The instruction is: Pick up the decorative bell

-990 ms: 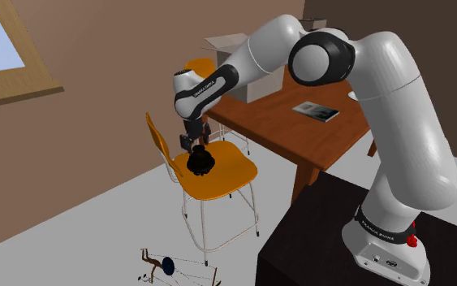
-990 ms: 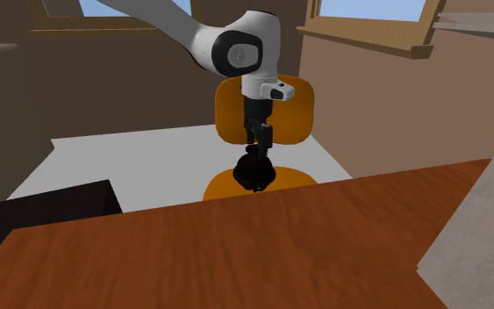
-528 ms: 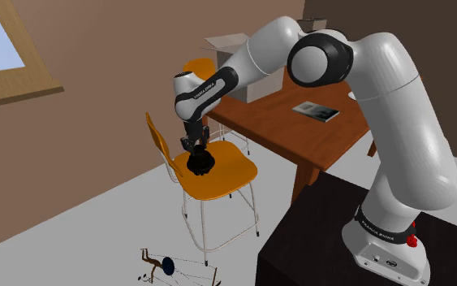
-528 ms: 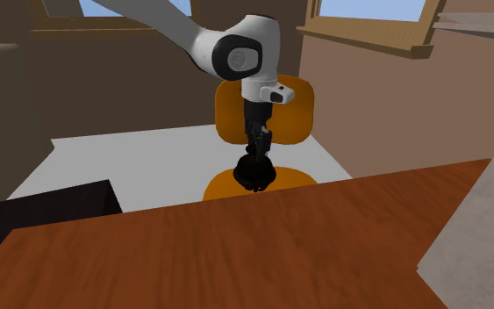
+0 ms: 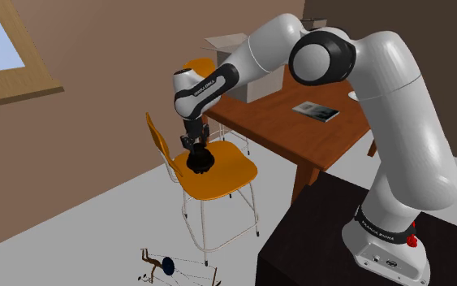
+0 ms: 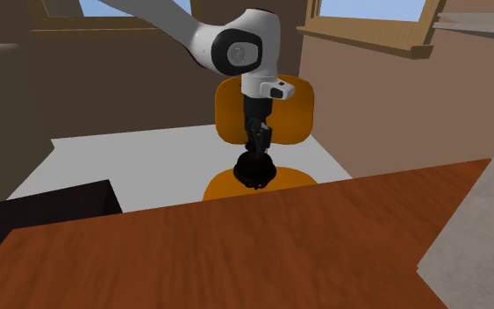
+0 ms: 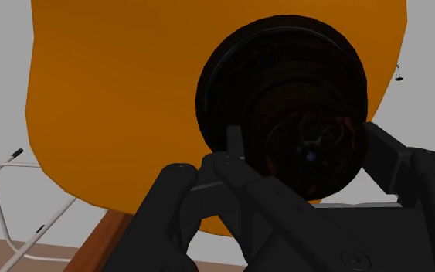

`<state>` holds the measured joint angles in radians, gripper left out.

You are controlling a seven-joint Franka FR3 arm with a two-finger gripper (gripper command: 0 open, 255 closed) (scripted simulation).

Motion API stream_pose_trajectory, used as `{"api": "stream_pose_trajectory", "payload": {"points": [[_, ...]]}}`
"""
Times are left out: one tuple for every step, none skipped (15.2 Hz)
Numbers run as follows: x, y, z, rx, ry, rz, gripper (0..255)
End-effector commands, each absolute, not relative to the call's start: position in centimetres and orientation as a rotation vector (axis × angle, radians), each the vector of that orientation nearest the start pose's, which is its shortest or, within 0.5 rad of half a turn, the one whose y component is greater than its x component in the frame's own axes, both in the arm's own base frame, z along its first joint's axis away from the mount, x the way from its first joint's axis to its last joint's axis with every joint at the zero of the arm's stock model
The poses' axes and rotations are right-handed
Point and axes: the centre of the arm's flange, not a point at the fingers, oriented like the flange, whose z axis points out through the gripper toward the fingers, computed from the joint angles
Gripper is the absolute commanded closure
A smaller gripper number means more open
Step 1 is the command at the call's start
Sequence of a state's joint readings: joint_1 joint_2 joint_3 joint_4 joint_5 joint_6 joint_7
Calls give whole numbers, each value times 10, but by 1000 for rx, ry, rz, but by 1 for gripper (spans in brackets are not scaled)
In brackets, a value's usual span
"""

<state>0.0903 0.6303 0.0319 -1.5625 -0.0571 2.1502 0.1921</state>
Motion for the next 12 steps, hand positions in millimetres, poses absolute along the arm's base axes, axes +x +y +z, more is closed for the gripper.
{"api": "stream_pose_trajectory", "payload": {"points": [[692, 79, 283, -3175, 69, 58, 255], [692, 79, 288, -3175, 69, 58, 255], [692, 79, 293, -3175, 69, 58, 255], [692, 79, 298, -3175, 69, 58, 255], [692, 79, 304, -3175, 69, 58, 255], [692, 79, 309, -3175, 69, 58, 255], [692, 79, 314, -3175, 69, 58, 255], [692, 79, 320, -3175, 69, 58, 255], [692, 79, 325, -3175, 69, 58, 255], [692, 79, 330, -3175, 69, 58, 255], [692, 79, 335, -3175, 69, 58, 255], [692, 79, 341, -3175, 69, 58, 255]]}}
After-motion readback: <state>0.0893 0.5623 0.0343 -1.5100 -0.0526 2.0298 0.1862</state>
